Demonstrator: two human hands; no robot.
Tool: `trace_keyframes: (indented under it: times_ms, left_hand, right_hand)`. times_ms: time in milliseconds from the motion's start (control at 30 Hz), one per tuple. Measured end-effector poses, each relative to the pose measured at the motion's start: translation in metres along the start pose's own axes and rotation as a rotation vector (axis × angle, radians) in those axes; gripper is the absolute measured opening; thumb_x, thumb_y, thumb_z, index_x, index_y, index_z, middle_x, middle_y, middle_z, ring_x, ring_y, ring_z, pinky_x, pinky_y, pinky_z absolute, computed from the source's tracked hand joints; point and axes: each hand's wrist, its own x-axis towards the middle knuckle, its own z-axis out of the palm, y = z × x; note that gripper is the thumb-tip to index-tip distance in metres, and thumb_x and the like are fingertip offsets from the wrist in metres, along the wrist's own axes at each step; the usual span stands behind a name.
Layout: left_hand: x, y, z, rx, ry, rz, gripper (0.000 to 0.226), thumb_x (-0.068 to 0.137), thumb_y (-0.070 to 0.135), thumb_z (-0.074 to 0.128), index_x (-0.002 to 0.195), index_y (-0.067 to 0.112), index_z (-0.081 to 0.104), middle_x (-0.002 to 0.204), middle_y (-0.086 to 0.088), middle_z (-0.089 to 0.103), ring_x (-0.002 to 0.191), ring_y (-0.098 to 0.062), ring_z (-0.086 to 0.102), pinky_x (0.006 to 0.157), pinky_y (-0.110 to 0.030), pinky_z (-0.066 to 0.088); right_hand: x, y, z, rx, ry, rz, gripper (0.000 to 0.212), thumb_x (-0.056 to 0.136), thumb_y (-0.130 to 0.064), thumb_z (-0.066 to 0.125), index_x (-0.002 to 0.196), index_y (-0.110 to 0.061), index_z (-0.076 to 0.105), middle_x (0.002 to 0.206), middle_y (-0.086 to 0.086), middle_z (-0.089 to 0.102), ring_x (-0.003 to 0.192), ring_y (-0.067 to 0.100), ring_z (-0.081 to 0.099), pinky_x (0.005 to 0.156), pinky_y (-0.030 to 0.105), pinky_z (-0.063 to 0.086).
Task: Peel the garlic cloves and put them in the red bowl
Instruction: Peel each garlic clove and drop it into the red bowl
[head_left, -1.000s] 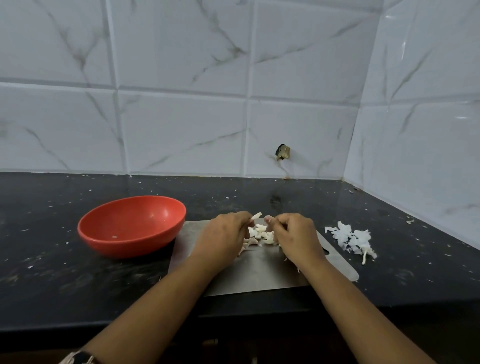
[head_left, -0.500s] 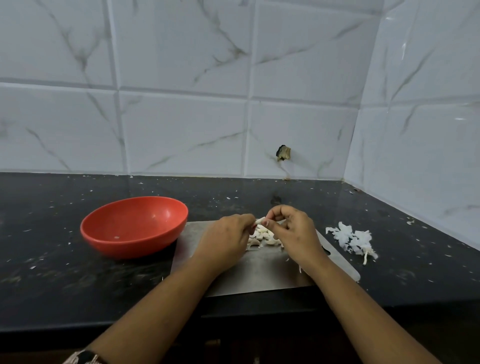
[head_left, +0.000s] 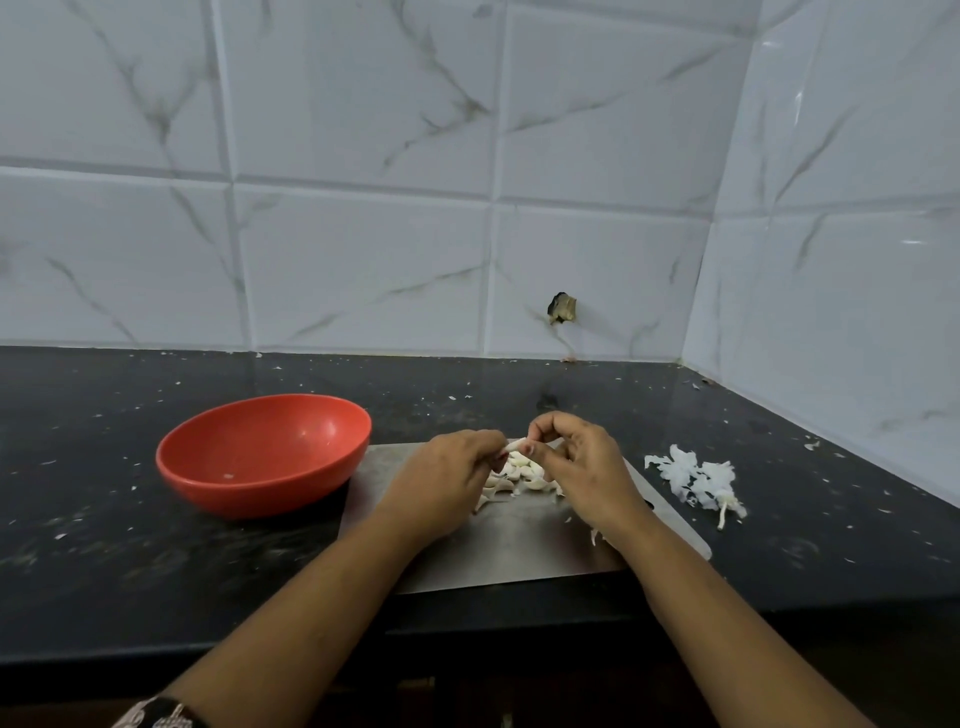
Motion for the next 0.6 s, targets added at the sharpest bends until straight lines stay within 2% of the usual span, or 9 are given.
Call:
trace_keyframes:
  times_ms: [67,300,433,600]
  left_hand:
    - [0.0,0.0021,-0.0003,-0.008,0.009,-0.002,0.02,0.094,0.011,0.045,0.077,0.022,0.05,0.073,0.005,0.055,0.071,-0.015,0.051,0.066,-0.035,0.041]
    - [-0.0006,0.0054,0.0021,-0.013,0.06,-0.082,0.025,0.095,0.019,0.046,0.07,0.019,0.049,0.059,0.005,0.046,0.065,-0.02,0.049,0.061,-0.042,0.041]
    - [-0.0009,0.0073,0.0015,-0.022,0.07,-0.111,0.025,0.096,0.022,0.046,0.071,0.022,0.05,0.058,0.007,0.047,0.065,-0.017,0.047,0.061,-0.037,0.04]
    - [0.0002,0.0039,0.002,-0.071,0.124,-0.156,0.026,0.096,0.025,0.049,0.071,0.024,0.057,0.058,0.009,0.053,0.067,-0.015,0.057,0.063,-0.037,0.046]
  right_hand:
    - [-0.0002,-0.0004,0.0003,-0.009,-0.006,-0.013,0.012,0.088,-0.021,0.069,0.081,-0.014,0.062,0.063,-0.004,0.054,0.059,0.018,0.046,0.055,0.029,0.038]
    - [0.0002,0.0034,0.0076,-0.121,0.029,-0.079,0.012,0.092,-0.02,0.063,0.081,-0.02,0.058,0.065,-0.011,0.055,0.063,0.024,0.053,0.057,0.027,0.04]
    - [0.0001,0.0024,0.0081,-0.104,0.035,-0.084,0.013,0.094,-0.02,0.061,0.082,-0.017,0.057,0.068,0.007,0.058,0.065,0.033,0.055,0.051,0.024,0.037]
    - [-0.0028,0.0003,0.0089,-0.022,-0.043,-0.082,0.011,0.093,-0.016,0.062,0.083,-0.012,0.059,0.067,-0.015,0.057,0.06,0.006,0.051,0.058,0.018,0.041]
